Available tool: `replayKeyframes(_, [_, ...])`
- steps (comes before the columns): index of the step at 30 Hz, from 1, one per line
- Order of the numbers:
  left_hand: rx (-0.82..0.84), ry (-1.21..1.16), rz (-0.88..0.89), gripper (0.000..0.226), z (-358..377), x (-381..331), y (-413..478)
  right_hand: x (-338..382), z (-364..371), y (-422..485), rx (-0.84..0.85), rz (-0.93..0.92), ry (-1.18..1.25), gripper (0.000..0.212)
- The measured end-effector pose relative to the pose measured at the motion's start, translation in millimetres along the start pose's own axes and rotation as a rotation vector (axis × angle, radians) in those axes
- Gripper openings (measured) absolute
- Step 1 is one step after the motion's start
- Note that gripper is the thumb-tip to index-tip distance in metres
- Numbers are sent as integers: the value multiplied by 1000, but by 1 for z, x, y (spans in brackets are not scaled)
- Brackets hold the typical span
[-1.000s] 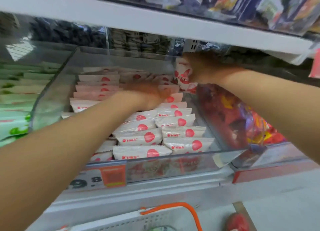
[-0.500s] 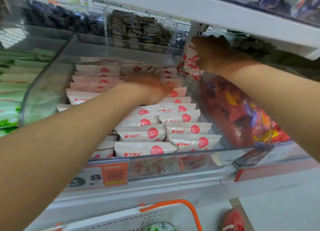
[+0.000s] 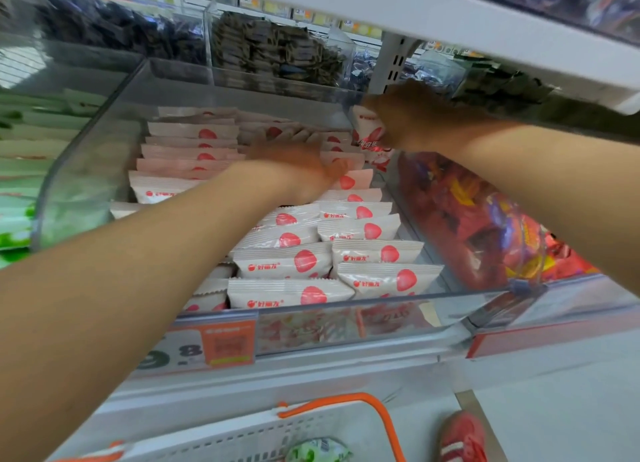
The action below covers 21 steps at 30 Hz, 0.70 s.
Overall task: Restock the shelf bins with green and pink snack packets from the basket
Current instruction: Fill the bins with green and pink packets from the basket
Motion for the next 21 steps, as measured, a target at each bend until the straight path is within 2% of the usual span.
replayKeyframes(8, [-10, -3, -11, 77, -2, -1, -2, 15, 39, -7, 180, 9, 37, 52])
replayKeyframes(12, [1, -11, -12, 75, -1, -1, 0, 15, 30, 1, 61, -31, -90, 40])
replayKeyframes(14, [3, -14, -9, 76, -1, -1, 0, 22, 38, 0, 40, 0, -63, 30])
replayKeyframes(18, [-2, -20, -10, 77, -1, -1, -1, 12, 44, -1, 105, 102, 41, 27])
replayKeyframes(21, [-6, -25, -9, 77, -1, -1, 0, -2, 41, -2, 135, 192, 105, 16])
Point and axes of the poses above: each hand's wrist, its own y-axis towards the middle knuckle, its own z-axis out of the palm, x = y × z, the point moved 8 cm from there along y, towards the middle knuckle, and after that the axes turned 7 degrees about -x, right-handed, at the moved point
